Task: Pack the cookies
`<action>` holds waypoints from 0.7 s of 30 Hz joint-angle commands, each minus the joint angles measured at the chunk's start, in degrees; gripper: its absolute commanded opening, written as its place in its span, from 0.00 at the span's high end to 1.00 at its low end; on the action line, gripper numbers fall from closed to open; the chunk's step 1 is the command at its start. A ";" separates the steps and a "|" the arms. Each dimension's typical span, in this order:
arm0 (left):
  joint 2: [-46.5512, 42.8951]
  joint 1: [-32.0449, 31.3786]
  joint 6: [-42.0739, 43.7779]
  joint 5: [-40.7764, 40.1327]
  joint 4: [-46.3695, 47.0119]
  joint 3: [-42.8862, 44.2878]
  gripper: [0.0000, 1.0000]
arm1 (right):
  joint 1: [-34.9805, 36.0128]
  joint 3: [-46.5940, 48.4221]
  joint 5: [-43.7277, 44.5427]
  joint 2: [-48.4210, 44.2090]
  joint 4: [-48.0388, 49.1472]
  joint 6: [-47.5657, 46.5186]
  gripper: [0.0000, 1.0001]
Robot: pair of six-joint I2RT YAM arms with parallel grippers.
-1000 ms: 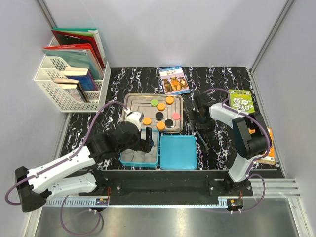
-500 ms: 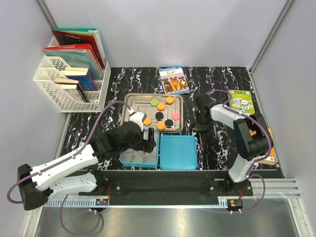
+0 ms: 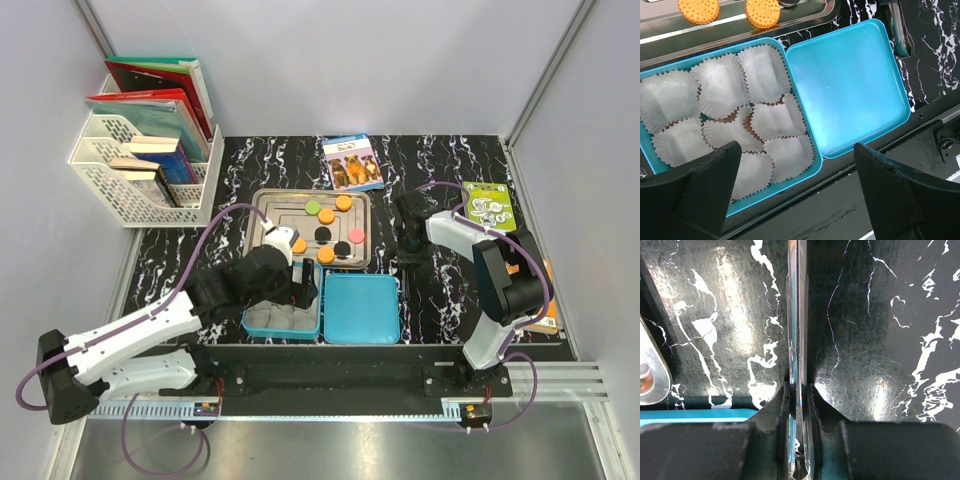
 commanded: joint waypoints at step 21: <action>-0.88 0.13 -0.72 1.48 2.97 -1.47 0.01 | 0.95 1.89 4.22 -3.47 -6.91 4.97 1.00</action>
